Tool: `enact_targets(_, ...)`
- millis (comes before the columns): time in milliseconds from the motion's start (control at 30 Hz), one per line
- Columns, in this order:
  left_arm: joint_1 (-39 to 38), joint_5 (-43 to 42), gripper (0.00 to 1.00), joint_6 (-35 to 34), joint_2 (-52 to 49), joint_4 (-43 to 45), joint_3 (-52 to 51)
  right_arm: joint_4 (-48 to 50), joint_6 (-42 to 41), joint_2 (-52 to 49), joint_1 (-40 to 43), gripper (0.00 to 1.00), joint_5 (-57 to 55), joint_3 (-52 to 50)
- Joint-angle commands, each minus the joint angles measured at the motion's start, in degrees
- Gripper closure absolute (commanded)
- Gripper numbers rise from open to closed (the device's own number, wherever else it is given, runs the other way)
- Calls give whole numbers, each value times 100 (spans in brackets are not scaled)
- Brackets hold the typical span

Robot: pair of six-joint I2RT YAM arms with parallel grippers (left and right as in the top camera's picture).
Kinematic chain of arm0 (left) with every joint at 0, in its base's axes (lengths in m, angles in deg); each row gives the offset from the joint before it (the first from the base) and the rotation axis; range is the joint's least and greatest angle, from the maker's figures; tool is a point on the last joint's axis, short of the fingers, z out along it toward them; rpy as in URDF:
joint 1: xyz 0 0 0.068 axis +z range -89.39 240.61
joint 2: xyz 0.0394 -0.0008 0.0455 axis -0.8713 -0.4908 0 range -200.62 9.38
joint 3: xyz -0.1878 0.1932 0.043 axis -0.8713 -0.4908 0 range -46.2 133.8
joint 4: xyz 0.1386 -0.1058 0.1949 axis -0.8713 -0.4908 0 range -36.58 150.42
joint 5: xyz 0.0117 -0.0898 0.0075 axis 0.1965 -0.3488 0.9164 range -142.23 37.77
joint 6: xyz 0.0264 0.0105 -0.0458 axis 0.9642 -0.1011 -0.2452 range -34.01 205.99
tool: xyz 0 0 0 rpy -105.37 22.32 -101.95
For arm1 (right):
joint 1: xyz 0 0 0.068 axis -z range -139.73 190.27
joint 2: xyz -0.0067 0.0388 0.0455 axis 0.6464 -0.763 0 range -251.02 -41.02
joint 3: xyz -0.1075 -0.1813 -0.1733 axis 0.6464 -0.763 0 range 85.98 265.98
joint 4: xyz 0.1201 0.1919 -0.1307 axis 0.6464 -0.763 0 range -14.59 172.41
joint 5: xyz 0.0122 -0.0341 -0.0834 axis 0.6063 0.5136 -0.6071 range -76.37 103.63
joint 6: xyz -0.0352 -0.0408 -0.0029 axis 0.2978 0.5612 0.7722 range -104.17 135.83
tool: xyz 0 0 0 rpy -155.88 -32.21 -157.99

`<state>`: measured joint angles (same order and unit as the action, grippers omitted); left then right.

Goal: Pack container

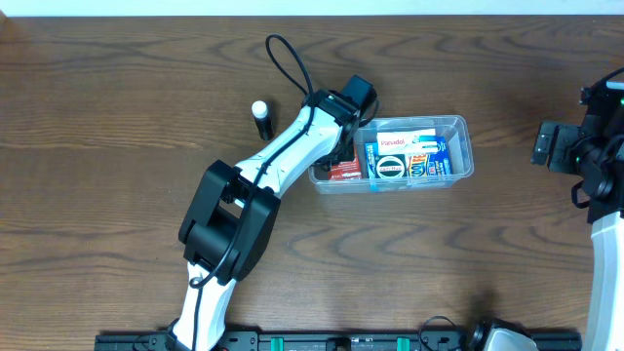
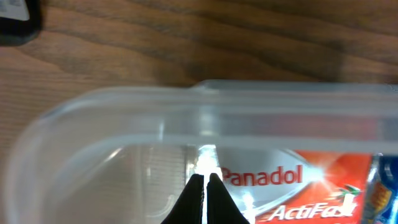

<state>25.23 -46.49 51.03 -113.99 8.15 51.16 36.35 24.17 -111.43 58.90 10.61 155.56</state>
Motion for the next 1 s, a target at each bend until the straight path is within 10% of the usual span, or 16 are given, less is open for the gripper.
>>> enact_targets(0, -9, -122, 94, -92, -101, 37, -50, -7, -61, 11, 48, 1, 4, 44)
enact_targets(967, -7, 138, 94, -70, -101, -35, -59, -7, -61, 11, 48, 1, 4, 44)
